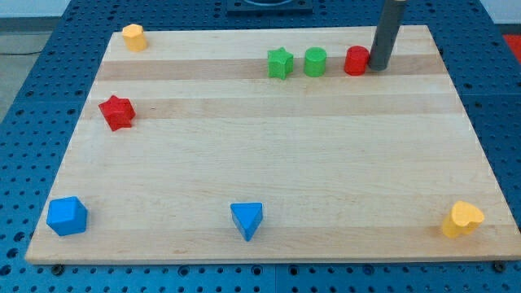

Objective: Place the yellow hexagon left to the green star to form a horizontal line

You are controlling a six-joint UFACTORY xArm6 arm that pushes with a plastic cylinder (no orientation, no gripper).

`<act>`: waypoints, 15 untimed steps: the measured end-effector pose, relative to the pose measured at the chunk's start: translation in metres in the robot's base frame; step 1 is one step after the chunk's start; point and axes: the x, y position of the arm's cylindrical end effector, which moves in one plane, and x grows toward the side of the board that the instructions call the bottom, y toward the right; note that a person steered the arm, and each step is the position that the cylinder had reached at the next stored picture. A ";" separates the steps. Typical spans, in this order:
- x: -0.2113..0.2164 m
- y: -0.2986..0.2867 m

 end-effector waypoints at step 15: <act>-0.091 -0.430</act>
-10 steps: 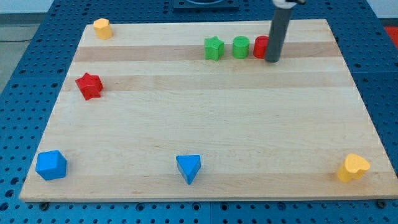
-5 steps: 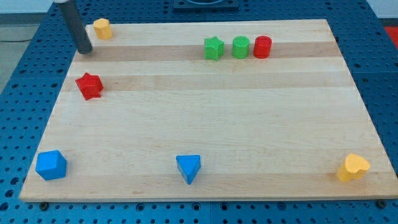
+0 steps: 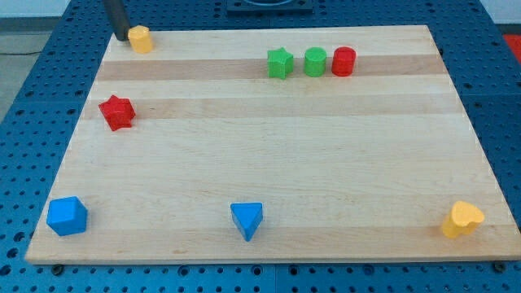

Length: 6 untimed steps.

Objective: Place the yellow hexagon left to the green star to form a horizontal line

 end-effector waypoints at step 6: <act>0.044 0.137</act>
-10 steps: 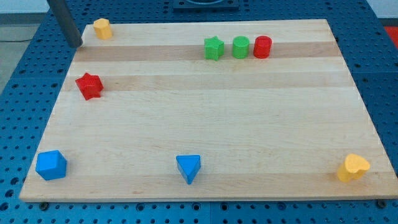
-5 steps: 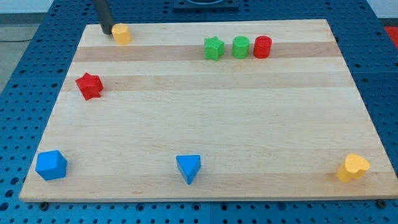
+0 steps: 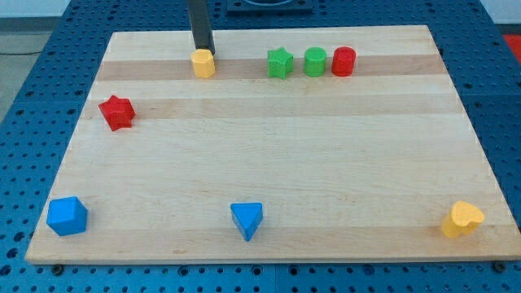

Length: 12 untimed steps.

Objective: Place the yellow hexagon left to the green star to form a horizontal line

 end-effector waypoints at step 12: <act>0.060 0.020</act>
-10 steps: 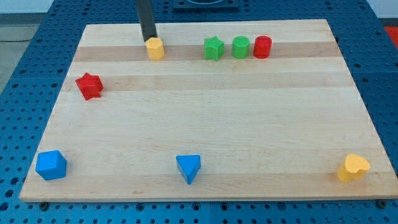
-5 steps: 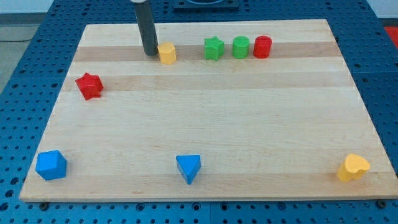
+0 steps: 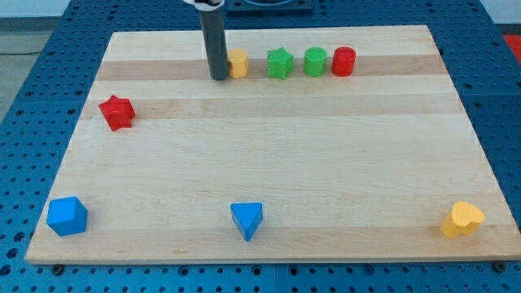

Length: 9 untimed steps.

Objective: Place the yellow hexagon left to the green star to form a horizontal line

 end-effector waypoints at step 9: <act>-0.028 0.015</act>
